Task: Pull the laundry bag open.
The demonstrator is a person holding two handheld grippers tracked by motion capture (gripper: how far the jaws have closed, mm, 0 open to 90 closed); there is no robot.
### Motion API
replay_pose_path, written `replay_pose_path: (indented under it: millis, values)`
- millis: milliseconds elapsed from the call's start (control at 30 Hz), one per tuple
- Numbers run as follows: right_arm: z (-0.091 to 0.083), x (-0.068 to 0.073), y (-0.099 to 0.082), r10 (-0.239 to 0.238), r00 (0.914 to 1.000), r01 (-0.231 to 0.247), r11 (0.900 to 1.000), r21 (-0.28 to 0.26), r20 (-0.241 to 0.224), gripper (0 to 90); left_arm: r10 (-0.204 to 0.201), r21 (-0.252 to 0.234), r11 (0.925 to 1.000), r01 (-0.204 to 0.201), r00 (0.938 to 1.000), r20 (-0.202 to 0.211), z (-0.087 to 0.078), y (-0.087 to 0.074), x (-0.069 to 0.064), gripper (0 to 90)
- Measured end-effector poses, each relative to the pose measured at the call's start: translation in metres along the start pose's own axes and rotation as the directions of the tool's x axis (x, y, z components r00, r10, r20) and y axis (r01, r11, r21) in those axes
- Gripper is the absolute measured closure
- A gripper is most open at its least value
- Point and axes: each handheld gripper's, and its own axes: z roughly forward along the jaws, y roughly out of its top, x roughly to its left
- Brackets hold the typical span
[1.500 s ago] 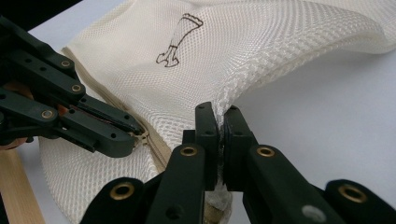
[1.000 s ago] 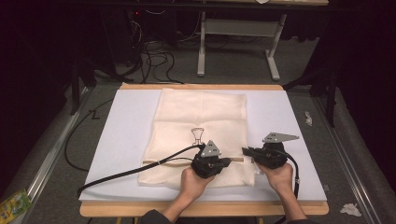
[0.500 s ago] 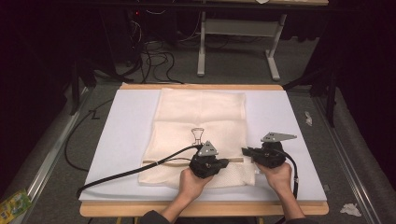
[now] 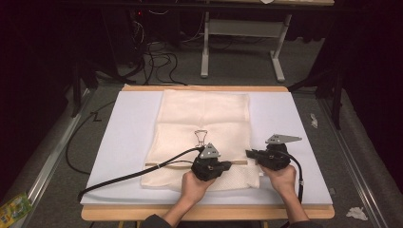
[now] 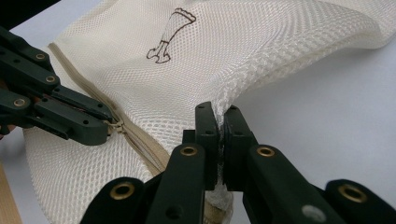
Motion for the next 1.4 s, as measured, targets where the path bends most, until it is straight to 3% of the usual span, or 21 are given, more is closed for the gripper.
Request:
replay_pose_path:
  millis: [100,600,1067,1200,1400]
  values:
    - [0.0,-0.001,0.0,0.003,1.0,-0.003,1.0,0.004,-0.001,88.4,-0.012,0.002,0.9999,0.012,0.9999,0.01,0.001,-0.002,0.001,87.1]
    - [0.002,-0.001,-0.001,0.008,0.9998,-0.008,1.0,-0.005,-0.017,88.4,0.011,0.016,0.9998,-0.01,0.9999,-0.005,-0.004,-0.004,0.0,87.0]
    - [0.0,-0.002,-0.001,0.007,0.9998,-0.008,0.9999,-0.012,-0.02,88.5,-0.007,0.01,0.9999,0.007,1.0,0.001,-0.008,-0.007,0.005,87.0]
    - [0.0,-0.006,-0.002,0.033,0.9983,-0.034,0.9992,-0.022,-0.049,88.5,-0.007,0.002,1.0,0.007,1.0,-0.006,-0.012,-0.007,0.006,87.1]
    - [-0.001,-0.006,-0.003,0.028,0.9985,-0.03,0.9992,-0.025,-0.046,88.5,-0.014,0.006,0.9999,0.014,0.9999,-0.006,-0.013,-0.009,0.008,87.0]
